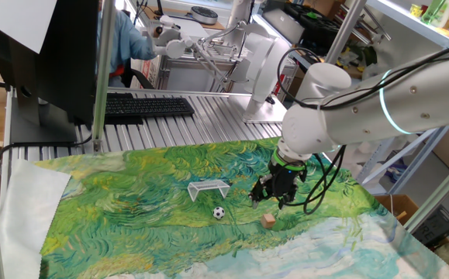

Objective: Pick up the small block on the left and move it to the right

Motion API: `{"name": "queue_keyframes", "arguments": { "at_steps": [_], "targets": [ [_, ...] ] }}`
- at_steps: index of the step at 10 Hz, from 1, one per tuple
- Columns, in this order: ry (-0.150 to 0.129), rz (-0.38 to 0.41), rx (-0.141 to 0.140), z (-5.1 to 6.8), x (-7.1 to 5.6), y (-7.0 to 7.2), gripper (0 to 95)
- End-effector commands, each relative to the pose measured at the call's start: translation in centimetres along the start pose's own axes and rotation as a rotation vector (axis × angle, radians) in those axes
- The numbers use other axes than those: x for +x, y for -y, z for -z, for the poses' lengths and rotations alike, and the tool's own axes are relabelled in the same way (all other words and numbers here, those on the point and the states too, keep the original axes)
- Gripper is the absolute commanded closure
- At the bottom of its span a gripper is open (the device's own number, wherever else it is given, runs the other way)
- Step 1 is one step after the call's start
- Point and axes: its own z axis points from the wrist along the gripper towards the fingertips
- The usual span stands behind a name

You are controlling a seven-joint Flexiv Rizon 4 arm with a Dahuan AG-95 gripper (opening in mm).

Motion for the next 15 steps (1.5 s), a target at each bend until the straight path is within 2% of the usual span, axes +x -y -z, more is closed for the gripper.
{"name": "queue_keyframes", "arguments": {
  "at_steps": [1,2,15],
  "targets": [
    [-0.023,0.103,0.008,7.59,2.71,-0.91,38.0],
    [-0.029,0.108,0.009,7.59,2.7,-0.91,38.0],
    [-0.031,0.1,0.008,7.43,2.67,-0.95,38.0]
  ]
}}
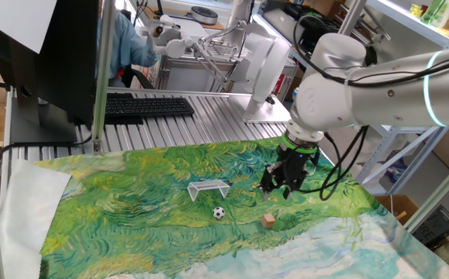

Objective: Pick up the small block on the left and move it to the right

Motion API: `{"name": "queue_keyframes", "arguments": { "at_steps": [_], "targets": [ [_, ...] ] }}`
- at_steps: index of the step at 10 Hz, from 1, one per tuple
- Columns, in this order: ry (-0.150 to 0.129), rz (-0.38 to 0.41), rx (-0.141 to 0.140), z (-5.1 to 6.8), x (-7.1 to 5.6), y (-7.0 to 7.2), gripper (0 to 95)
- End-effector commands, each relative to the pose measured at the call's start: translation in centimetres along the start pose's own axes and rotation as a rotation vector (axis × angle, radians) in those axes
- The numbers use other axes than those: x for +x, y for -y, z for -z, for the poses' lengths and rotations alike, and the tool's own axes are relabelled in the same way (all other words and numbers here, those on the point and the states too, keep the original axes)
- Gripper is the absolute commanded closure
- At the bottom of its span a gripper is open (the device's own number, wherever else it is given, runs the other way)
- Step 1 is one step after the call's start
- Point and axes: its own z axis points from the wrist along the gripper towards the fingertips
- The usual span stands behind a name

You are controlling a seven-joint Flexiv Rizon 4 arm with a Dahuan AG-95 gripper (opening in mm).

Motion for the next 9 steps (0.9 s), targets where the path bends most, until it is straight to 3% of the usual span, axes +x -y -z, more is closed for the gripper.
{"name": "queue_keyframes", "arguments": {
  "at_steps": [1,2,4,9],
  "targets": [
    [0.003,-0.021,-0.005,0.0,0.02,0.0,38.0],
    [0.006,-0.027,-0.005,0.0,0.02,0.0,38.0],
    [0.007,-0.16,-0.01,0.0,0.02,0.0,38.0],
    [0.008,-0.197,-0.01,-0.02,0.05,0.01,38.0]
  ]
}}
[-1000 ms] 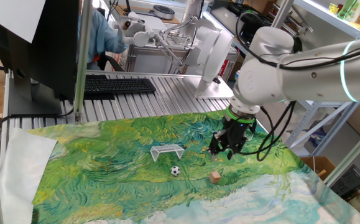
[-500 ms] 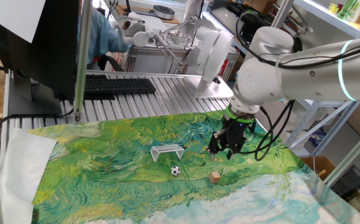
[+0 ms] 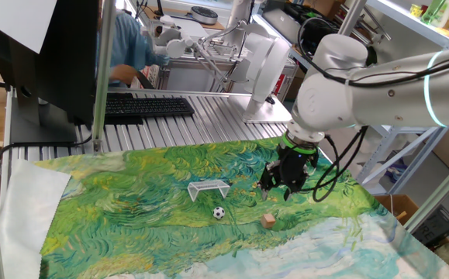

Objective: Pick up the small block on the left and move it to the right

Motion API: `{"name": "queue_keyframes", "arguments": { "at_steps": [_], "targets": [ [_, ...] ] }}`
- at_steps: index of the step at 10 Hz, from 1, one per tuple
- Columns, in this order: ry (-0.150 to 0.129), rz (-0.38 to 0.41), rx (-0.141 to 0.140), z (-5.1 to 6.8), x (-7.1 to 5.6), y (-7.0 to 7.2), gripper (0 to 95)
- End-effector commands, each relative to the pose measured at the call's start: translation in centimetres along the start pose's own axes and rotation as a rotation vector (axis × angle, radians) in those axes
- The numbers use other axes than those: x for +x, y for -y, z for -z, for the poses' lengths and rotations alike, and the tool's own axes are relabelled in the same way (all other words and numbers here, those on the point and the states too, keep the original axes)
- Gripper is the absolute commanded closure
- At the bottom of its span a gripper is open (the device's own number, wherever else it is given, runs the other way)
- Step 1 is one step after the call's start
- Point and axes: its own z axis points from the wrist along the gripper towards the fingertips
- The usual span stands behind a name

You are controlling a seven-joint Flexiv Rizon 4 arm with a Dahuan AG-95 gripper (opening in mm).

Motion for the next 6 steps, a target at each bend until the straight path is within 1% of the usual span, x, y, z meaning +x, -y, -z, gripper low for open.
{"name": "queue_keyframes", "arguments": {
  "at_steps": [1,3,4,5,6],
  "targets": [
    [0.003,-0.048,0.001,-0.01,0.07,0.02,38.0],
    [0.003,-0.046,0.002,-0.07,0.05,0.0,38.0],
    [0.004,-0.045,0.005,-0.27,-0.01,-0.07,38.0],
    [0.005,-0.047,0.007,-0.94,-0.22,-0.26,38.0],
    [0.007,-0.047,0.01,-1.0,-0.24,-0.28,38.0]
  ]
}}
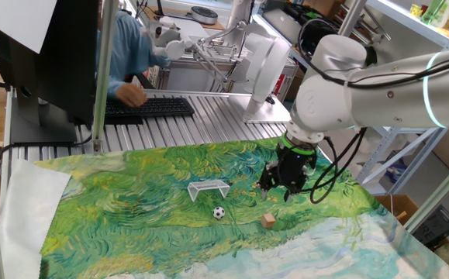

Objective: Pick up the small block on the left and move it to the right

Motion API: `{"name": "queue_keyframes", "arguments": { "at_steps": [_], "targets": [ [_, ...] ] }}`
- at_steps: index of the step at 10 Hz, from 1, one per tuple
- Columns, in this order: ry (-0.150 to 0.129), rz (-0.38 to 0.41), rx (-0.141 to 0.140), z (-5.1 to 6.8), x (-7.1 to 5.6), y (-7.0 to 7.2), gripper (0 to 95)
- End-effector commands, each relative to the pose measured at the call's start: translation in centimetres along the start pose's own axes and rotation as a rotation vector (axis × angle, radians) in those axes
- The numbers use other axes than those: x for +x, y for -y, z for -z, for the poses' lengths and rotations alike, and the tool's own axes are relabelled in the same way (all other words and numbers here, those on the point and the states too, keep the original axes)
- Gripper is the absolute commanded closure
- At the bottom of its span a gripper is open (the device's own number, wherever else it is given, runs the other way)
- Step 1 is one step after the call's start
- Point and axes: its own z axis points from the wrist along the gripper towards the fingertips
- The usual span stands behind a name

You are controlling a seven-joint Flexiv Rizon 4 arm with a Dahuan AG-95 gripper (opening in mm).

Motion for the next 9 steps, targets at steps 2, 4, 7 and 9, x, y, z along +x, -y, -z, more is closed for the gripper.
{"name": "queue_keyframes", "arguments": {
  "at_steps": [2,4,7,9],
  "targets": [
    [-0.001,0.0,0.005,0.32,0.07,0.16,38.0],
    [-0.015,0.045,0.009,0.85,0.21,0.32,38.0],
    [-0.021,0.058,0.009,0.98,0.23,0.36,38.0],
    [-0.021,0.066,0.009,0.98,0.24,0.36,38.0]
  ]
}}
